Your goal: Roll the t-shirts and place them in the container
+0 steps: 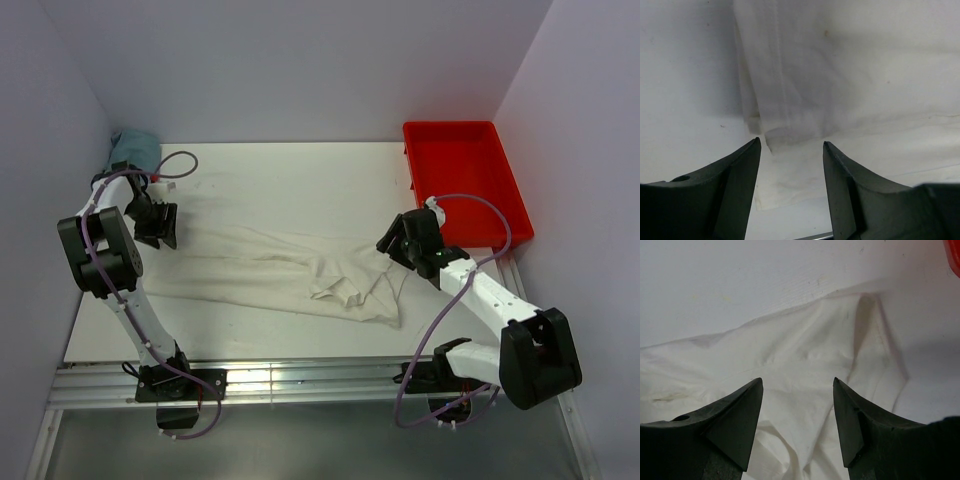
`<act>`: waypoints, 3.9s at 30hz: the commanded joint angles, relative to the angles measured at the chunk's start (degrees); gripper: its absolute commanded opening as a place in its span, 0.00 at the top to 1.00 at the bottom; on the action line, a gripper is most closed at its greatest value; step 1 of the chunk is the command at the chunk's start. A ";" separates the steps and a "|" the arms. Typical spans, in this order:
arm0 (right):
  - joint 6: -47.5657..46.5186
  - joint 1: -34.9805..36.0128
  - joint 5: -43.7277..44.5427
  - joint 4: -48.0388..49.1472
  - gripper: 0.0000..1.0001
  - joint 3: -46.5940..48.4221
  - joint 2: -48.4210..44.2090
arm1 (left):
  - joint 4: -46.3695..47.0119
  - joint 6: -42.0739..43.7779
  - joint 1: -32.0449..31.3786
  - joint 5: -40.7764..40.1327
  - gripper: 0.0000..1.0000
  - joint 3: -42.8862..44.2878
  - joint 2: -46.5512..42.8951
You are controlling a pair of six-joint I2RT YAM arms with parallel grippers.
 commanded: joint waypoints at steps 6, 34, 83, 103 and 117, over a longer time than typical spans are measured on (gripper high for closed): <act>-0.51 0.24 0.54 1.46 0.34 -1.22 0.24 | -0.44 0.07 -0.05 1.74 0.46 -0.64 -3.49; 0.55 0.15 1.33 -1.08 0.34 -3.77 -3.36 | -1.76 0.69 1.61 0.78 1.00 7.00 -3.84; 19.53 34.42 12.58 -16.46 0.96 -1.92 -4.06 | -4.55 8.15 1.10 4.28 0.46 5.77 -15.97; 35.08 44.53 16.36 -22.35 0.89 -5.26 -0.38 | -12.66 17.65 -22.10 24.07 0.49 0.68 -16.06; 34.58 42.26 24.71 -32.03 0.59 3.79 -8.19 | -9.60 16.87 -35.64 28.64 0.46 -3.54 -10.09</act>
